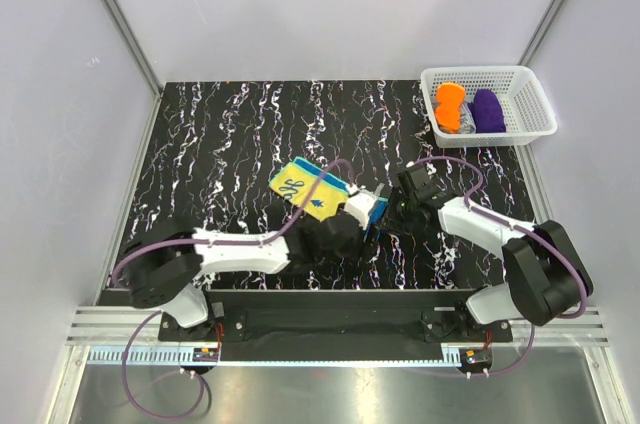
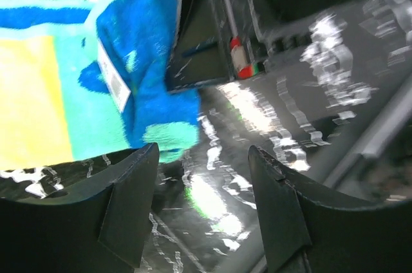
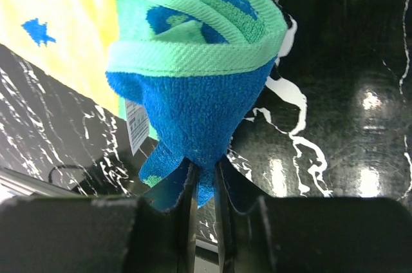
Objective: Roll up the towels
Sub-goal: Roll the towel
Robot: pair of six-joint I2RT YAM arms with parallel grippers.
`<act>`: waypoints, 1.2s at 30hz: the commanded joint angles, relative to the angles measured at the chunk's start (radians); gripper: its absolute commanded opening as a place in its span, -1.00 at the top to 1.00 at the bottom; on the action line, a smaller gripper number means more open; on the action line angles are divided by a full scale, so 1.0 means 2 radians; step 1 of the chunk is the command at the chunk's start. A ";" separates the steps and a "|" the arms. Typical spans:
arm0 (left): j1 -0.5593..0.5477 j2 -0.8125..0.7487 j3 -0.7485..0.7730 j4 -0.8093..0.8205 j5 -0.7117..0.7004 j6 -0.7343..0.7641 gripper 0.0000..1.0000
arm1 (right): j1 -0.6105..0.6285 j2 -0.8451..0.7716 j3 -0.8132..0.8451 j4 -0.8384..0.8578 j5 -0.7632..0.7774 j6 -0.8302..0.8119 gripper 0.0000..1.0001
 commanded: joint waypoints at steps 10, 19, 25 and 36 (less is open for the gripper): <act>-0.040 0.134 0.097 -0.044 -0.140 0.046 -0.22 | 0.005 -0.003 0.016 -0.021 -0.002 -0.008 0.64; -0.040 0.180 0.128 -0.059 -0.168 0.038 0.72 | 0.005 -0.015 0.008 -0.022 -0.016 -0.005 0.66; -0.039 0.168 0.117 -0.054 -0.154 0.039 1.00 | 0.006 -0.034 0.008 -0.041 -0.013 -0.005 0.64; -0.008 0.104 0.092 -0.062 -0.008 -0.034 1.00 | 0.004 -0.093 0.066 -0.156 0.083 -0.028 -0.28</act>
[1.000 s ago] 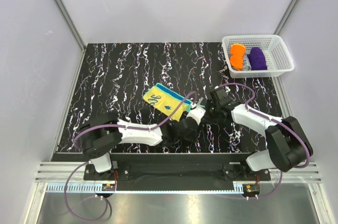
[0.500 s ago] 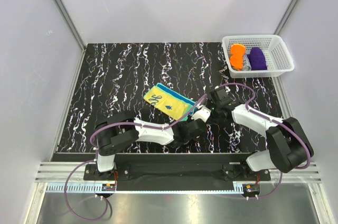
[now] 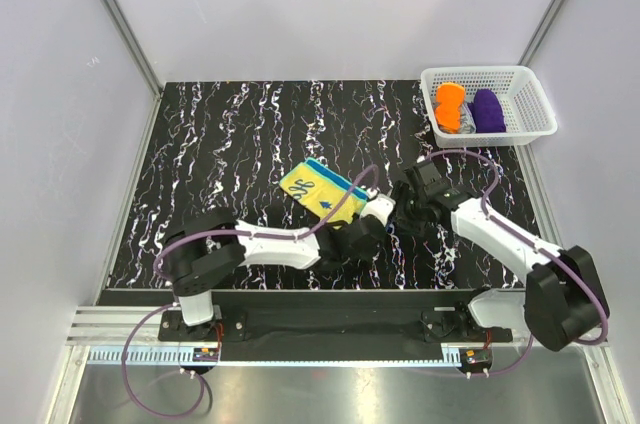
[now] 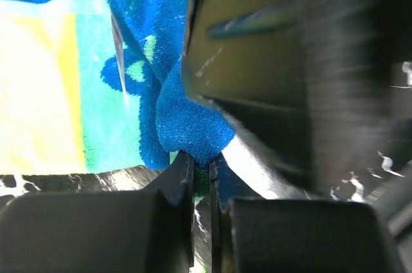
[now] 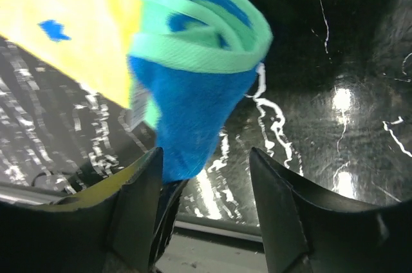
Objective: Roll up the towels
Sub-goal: Roll the towel
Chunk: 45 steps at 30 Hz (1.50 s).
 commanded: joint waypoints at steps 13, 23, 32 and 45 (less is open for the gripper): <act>0.119 -0.020 -0.103 0.177 0.306 -0.166 1.00 | 0.006 -0.148 -0.019 -0.003 0.037 0.021 -0.32; 0.203 0.065 -0.182 0.559 0.493 -0.447 1.00 | 0.005 -0.155 -0.110 0.156 -0.094 0.035 -0.27; 0.226 0.142 -0.187 0.741 0.529 -0.569 1.00 | 0.005 -0.085 -0.131 0.226 -0.092 0.038 -0.25; 0.243 0.182 -0.182 0.770 0.555 -0.605 1.00 | 0.005 -0.020 -0.132 0.254 -0.061 0.047 -0.34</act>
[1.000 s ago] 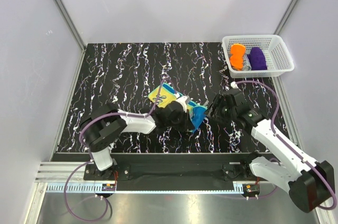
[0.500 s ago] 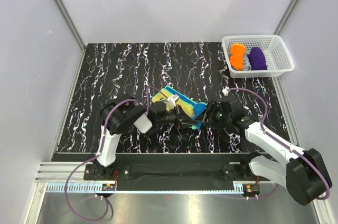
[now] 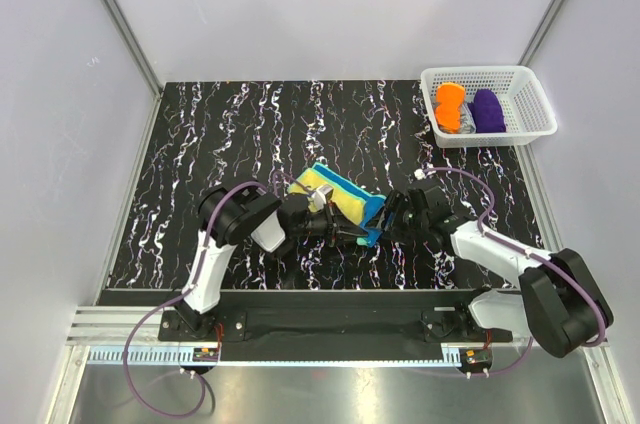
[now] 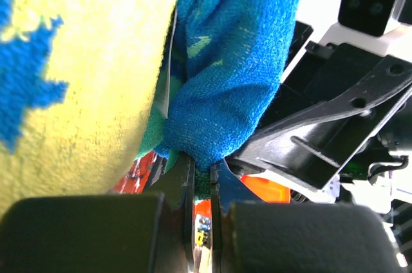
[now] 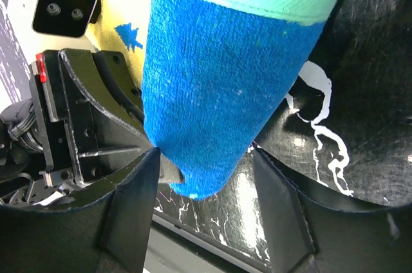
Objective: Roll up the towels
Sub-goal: Roll the towel
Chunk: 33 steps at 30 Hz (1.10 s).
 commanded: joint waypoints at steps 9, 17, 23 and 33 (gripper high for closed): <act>0.002 0.026 0.031 0.151 0.053 -0.019 0.92 | 0.003 0.030 0.004 0.058 0.029 0.004 -0.40; 0.002 0.011 0.031 0.099 0.068 0.012 0.72 | 0.003 0.041 0.008 0.039 0.041 0.005 0.35; 0.002 -0.077 0.014 -0.106 0.035 0.158 0.21 | 0.005 0.016 0.045 -0.068 0.075 -0.008 0.58; -0.090 -0.284 0.102 -0.579 -0.307 0.499 -0.06 | 0.010 0.045 0.077 -0.137 0.081 -0.005 0.68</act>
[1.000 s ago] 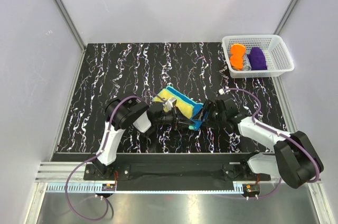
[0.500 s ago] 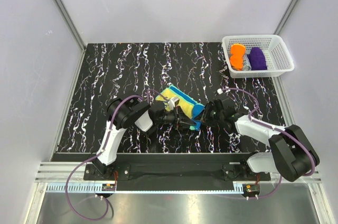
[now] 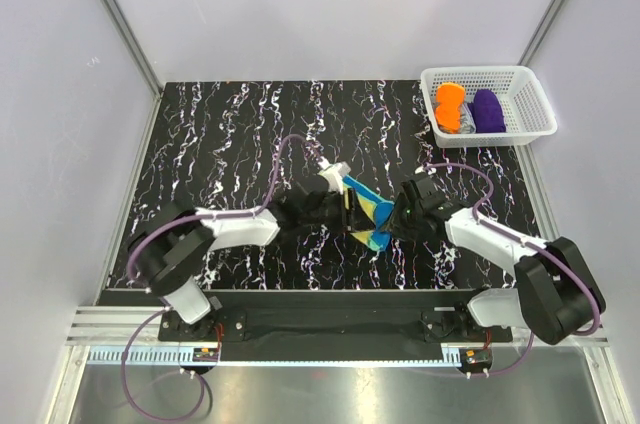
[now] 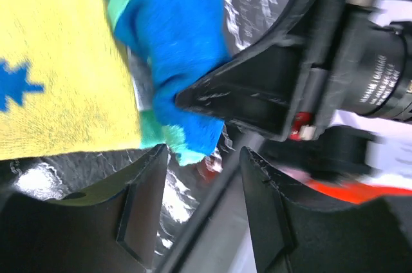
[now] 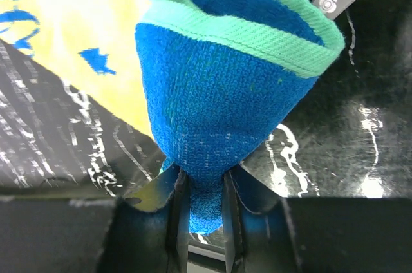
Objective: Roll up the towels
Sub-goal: Roll the towel
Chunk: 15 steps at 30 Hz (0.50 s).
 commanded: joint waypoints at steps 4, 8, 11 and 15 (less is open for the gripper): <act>-0.119 -0.046 0.054 -0.167 -0.275 0.194 -0.07 | 0.006 0.034 0.023 -0.027 0.005 0.002 0.67; -0.165 -0.027 0.057 -0.151 -0.361 0.214 -0.08 | 0.007 0.040 0.032 -0.030 0.000 0.002 0.64; -0.194 -0.011 0.063 -0.143 -0.409 0.221 -0.08 | 0.006 0.042 0.038 -0.036 -0.001 0.002 0.63; -0.215 0.023 0.093 -0.157 -0.444 0.230 -0.15 | 0.006 0.040 0.040 -0.037 -0.006 0.002 0.63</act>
